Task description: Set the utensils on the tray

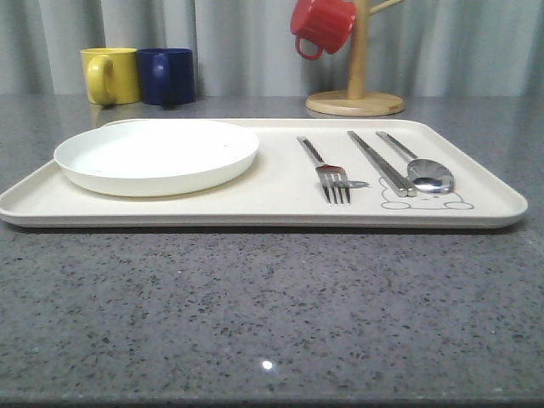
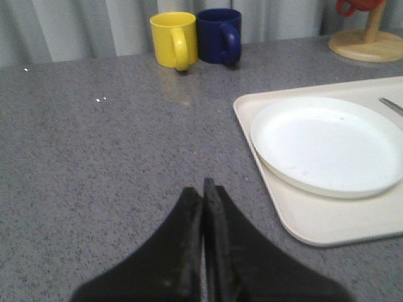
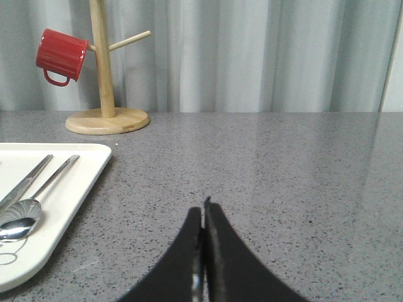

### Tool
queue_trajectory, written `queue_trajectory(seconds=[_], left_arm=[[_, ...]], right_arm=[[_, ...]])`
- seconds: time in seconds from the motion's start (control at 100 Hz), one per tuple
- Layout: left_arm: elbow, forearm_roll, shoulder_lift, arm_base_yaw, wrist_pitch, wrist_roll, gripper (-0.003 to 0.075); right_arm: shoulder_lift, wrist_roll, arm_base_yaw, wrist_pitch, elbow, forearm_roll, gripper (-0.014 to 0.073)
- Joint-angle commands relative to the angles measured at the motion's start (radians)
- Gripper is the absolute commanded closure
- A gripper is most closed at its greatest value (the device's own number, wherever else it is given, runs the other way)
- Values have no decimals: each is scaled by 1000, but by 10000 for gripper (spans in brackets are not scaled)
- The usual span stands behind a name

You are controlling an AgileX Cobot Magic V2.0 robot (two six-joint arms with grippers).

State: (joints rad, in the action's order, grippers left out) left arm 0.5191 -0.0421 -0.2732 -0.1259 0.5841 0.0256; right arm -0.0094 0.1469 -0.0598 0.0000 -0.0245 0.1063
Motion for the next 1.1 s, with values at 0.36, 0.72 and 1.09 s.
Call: queue_trajectory(seconds=[0.36,0.72,1.09], left_arm=[[-363,103,177,94,-424,-100,739],[-552,103,311,103,-503,-126,739],[-552,103,311,103,-493,-126,739]], right_arm=[[-21,-9,0,-83,-3,13,650],[-17,-9,0,-80,-3,13,650],[-17,-9,0,-80,-3,13,650]])
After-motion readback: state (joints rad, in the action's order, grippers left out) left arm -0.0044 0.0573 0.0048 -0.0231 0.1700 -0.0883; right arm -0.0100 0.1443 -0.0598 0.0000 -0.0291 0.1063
